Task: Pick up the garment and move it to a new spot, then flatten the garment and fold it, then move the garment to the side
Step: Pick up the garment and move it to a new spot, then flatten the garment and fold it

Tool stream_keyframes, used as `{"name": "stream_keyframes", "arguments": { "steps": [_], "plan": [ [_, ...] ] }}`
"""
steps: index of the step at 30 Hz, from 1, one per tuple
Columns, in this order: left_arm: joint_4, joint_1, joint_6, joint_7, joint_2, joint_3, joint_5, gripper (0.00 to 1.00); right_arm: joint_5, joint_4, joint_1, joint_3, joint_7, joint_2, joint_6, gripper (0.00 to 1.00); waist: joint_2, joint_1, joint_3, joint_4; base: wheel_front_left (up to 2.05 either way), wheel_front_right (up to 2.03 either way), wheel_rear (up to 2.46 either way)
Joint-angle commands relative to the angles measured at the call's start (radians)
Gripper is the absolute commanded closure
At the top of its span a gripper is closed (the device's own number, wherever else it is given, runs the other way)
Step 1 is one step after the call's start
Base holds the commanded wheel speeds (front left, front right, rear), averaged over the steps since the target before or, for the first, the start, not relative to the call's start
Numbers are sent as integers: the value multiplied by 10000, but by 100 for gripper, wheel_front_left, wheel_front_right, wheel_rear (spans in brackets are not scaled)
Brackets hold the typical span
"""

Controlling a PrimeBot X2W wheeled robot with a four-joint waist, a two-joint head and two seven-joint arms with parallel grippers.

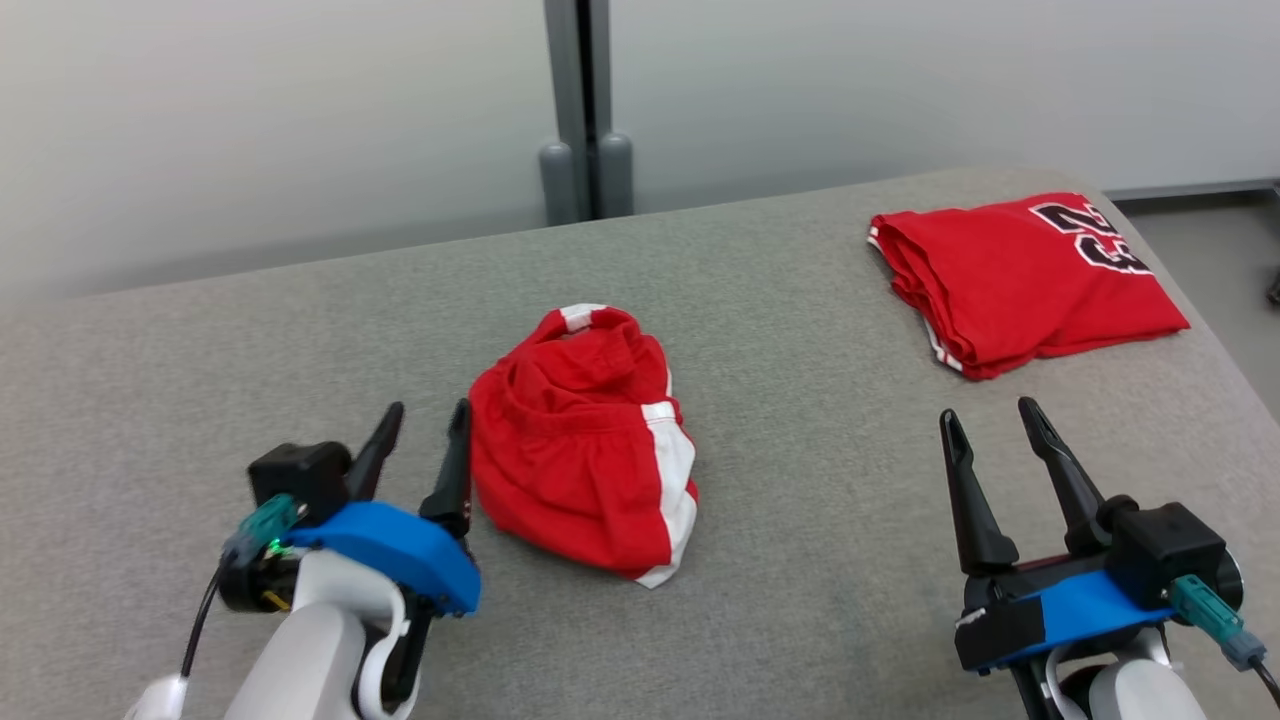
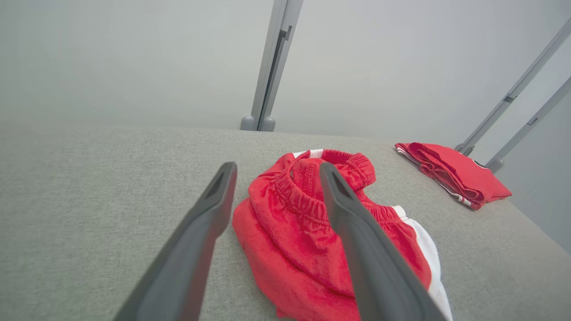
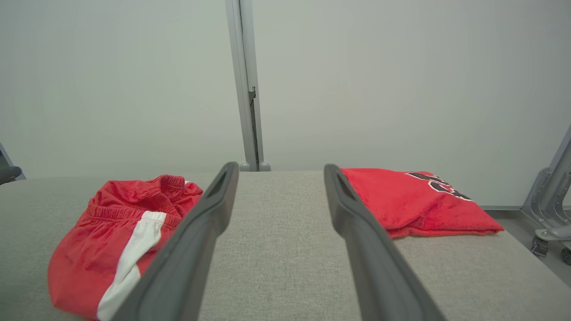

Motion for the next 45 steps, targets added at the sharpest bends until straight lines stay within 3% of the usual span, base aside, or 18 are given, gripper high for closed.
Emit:
{"name": "stream_keyframes", "arguments": {
  "steps": [1,8,15,19,30,45],
  "plan": [
    [-171,247,81,-291,155,90,127,0,-41,-57,174,-39,17,-7,2,0,0,0,-43,133,0,0,0],
    [-1207,1209,120,-1867,507,553,315,0,-4,-117,463,-248,161,-7,2,0,0,0,-366,765,0,0,0],
    [-2137,2217,356,-2145,462,1361,975,0,41,103,736,-329,173,-11,3,0,0,0,-739,1173,0,0,0],
    [-2624,2848,232,-2141,209,1996,1437,0,69,164,870,-418,186,-10,2,0,0,0,-870,1356,0,0,0],
    [-1768,3714,24,-2141,-28,2662,2331,0,135,271,1259,-674,391,-9,2,0,0,0,-1044,1757,0,0,0],
    [-1171,3339,-156,-2142,129,2501,2774,0,287,403,1300,-712,408,-5,2,0,0,0,-979,1675,0,0,0]
  ]
}}
